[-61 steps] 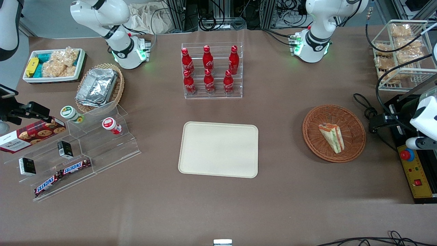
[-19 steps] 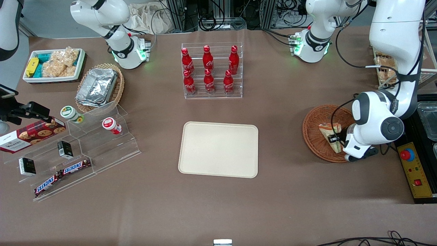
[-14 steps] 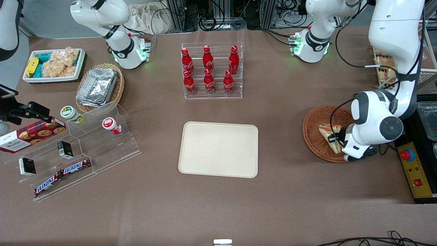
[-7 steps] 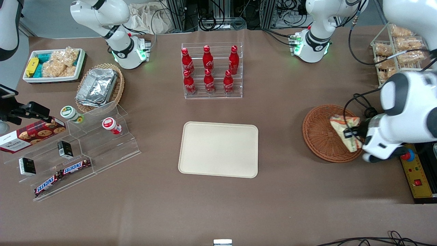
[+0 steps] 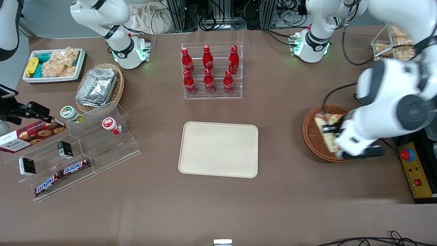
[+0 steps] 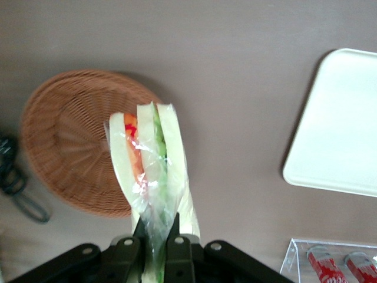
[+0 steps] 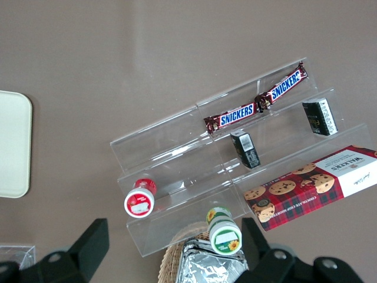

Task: Place sandwich from basket to tray
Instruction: 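Lift the sandwich and carry it toward the cream tray, then lower the sandwich onto the tray and open the left gripper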

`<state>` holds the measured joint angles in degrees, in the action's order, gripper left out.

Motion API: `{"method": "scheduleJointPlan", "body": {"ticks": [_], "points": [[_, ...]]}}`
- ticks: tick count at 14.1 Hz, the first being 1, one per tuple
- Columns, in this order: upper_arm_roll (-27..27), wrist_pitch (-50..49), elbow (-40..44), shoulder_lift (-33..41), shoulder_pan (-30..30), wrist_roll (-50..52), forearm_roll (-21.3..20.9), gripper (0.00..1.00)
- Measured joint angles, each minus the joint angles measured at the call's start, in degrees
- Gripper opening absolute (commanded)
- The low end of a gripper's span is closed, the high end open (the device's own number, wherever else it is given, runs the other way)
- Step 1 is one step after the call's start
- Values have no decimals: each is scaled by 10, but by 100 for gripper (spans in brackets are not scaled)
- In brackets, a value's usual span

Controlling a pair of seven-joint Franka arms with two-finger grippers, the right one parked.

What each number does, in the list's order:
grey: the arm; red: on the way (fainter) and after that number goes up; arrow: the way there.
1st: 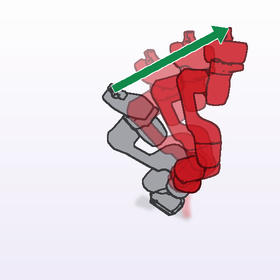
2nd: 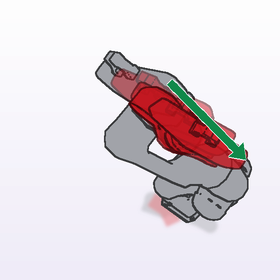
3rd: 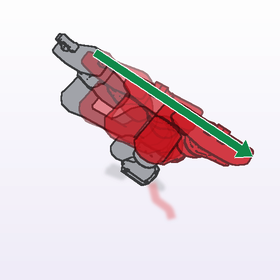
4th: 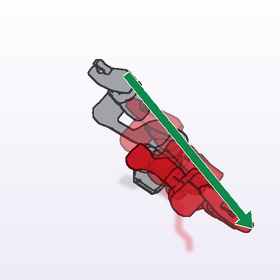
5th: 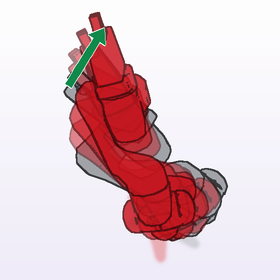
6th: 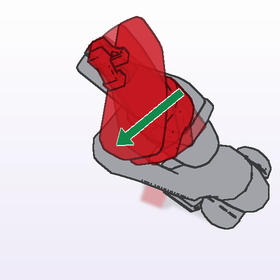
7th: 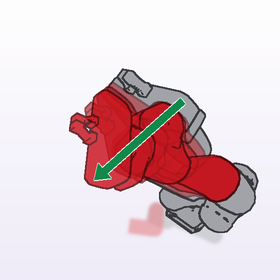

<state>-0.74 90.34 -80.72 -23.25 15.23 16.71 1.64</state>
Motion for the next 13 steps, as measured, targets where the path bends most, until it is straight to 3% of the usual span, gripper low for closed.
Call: {"method": "scheduleJointPlan", "body": {"ticks": [8, 13], "points": [[3, 185, 2, -115, 134, 92, 0, 0], [20, 217, 5, -167, 155, 101, 4, 0]]}}
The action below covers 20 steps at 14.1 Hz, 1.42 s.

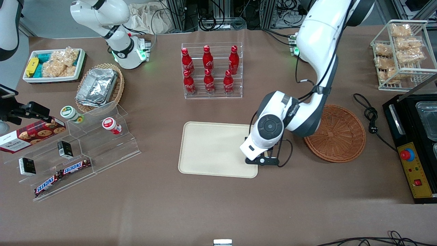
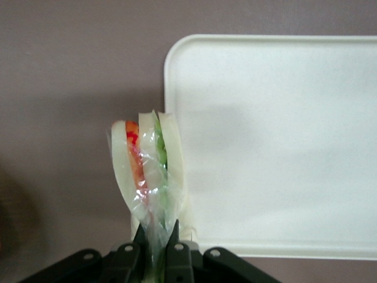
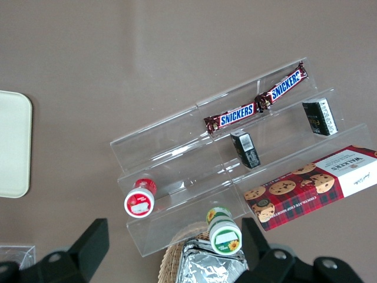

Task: Place sandwich from basket to tray
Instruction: 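Lower the sandwich onto the tray and open the left gripper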

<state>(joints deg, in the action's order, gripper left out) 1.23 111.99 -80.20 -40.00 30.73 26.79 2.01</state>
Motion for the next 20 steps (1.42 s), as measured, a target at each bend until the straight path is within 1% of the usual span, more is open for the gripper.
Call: {"method": "scheduleJointPlan", "body": {"ticks": [5, 6, 7, 8, 9, 10, 11, 12, 13, 17, 20], "points": [[16, 46, 2, -41, 0, 0, 8, 0], [19, 51, 3, -46, 0, 0, 8, 8], [20, 53, 5, -50, 0, 0, 9, 13], [20, 53, 9, -53, 0, 0, 9, 26], [20, 53, 12, -56, 0, 0, 9, 29], [20, 53, 13, -57, 0, 0, 9, 41], [20, 53, 14, -57, 0, 0, 10, 59], [20, 53, 14, -57, -1, 0, 14, 81], [20, 53, 14, -57, -2, 0, 16, 99], [19, 39, 22, -56, -4, 0, 27, 99], [17, -20, 36, -47, -6, 0, 30, 99]]}}
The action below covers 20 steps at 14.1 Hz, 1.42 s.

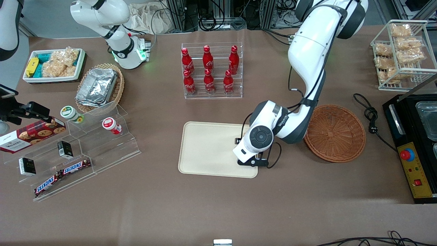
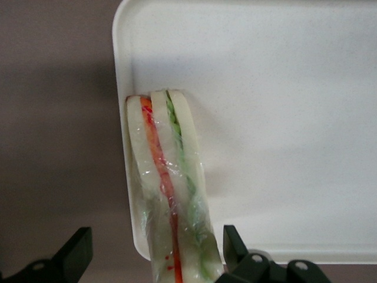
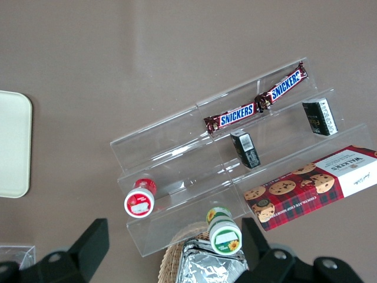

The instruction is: Place sandwich from basket to tray

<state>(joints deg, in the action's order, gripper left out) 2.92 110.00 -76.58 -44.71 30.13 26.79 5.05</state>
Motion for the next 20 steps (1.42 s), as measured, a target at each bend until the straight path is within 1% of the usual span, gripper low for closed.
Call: {"method": "scheduleJointPlan", "body": {"ticks": [4, 6, 8, 11, 13, 15, 17, 18, 20], "points": [[-2, -33, 11, 34, -27, 20, 1, 99], [-3, -66, 23, 54, -50, 32, 1, 99], [-5, -105, 33, 83, -77, 21, 0, 99], [-8, -183, 34, 136, -136, -35, 0, 99], [-9, -209, 34, 169, -178, -65, -1, 99], [-9, -232, 34, 197, -211, -98, -18, 99], [-9, -253, 34, 221, -226, -146, -49, 99], [-11, -256, 34, 232, -227, -166, -57, 99], [-16, -258, 34, 250, -234, -195, -59, 99]]}}
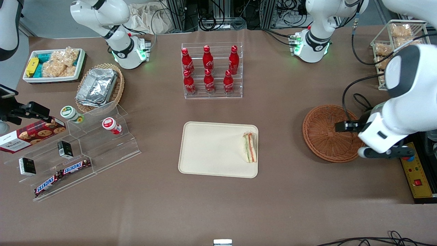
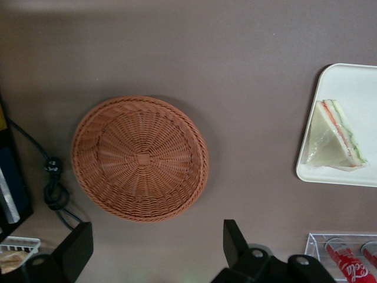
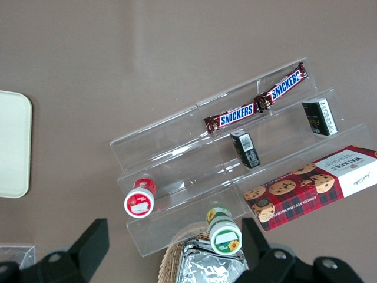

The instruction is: Place sandwich from basket to tray

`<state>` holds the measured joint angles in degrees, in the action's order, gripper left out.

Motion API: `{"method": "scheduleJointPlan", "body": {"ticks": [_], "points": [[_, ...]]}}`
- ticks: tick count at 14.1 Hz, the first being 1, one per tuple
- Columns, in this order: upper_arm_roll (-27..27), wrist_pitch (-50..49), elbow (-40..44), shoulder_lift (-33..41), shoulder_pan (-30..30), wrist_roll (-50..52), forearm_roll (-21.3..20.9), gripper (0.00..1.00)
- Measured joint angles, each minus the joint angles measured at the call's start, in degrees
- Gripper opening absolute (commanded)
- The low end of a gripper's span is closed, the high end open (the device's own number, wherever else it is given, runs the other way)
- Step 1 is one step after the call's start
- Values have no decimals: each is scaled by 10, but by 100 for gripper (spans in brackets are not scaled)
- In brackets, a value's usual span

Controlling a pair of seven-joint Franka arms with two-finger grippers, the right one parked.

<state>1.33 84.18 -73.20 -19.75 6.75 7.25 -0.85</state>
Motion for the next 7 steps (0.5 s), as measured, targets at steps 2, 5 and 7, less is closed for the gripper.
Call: {"method": "scheduleJointPlan", "body": {"ticks": [2, 5, 7], "points": [[-2, -2, 0, 11, -11, -24, 0, 99], [-1, -3, -1, 13, -13, -30, 0, 99], [-1, -3, -1, 13, -13, -30, 0, 99]]}}
